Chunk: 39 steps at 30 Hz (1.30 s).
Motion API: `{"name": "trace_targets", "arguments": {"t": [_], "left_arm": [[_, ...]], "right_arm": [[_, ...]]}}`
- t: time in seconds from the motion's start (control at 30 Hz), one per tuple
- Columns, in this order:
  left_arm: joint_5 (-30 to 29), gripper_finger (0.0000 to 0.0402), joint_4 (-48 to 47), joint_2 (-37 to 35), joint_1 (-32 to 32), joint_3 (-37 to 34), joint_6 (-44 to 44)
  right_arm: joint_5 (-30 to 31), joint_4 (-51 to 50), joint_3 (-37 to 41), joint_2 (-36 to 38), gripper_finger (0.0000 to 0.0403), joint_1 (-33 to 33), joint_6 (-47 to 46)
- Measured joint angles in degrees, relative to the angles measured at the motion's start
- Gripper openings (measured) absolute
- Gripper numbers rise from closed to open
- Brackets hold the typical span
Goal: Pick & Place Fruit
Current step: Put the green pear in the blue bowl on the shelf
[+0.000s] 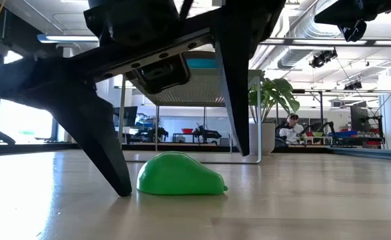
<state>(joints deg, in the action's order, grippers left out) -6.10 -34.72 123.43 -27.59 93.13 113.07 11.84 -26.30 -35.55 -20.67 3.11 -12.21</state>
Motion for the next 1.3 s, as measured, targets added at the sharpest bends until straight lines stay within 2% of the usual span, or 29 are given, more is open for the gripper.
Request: {"name": "trace_targets", "arguments": {"t": [0.13, 0.37, 0.87, 1.0, 1.17, 1.3], "left_arm": [[3.3, 0.0365, -0.3, -0.8, 0.5, -0.1, -9.7], [3.1, 0.0365, -8.1, -1.6, 1.7, 4.0, -24.6], [2.5, 0.0365, -9.1, -1.7, 2.5, 5.9, -62.9], [-0.9, 0.0365, -11.9, -1.7, 2.5, 5.9, -71.3], [-8.6, 0.0365, -17.6, -1.7, 2.5, 5.9, -79.0], [-8.7, 0.0365, -17.8, -1.6, 2.3, 5.5, -82.8]], "right_arm": [[0.0, 0.0, 0.0, 0.0, 0.0007, 0.0, 0.0], [0.0, 0.0, 0.0, 0.0, 0.0007, 0.0, 0.0], [0.0, 0.0, 0.0, 0.0, 0.0007, 0.0, -0.2], [0.0, 0.0, 0.0, 0.0, 0.0007, 0.0, -0.2], [0.0, 0.0, 0.0, 0.0, 0.0007, 0.0, -0.6], [0.0, 0.0, 0.0, 0.0, 0.0007, 0.0, -3.2]]}}
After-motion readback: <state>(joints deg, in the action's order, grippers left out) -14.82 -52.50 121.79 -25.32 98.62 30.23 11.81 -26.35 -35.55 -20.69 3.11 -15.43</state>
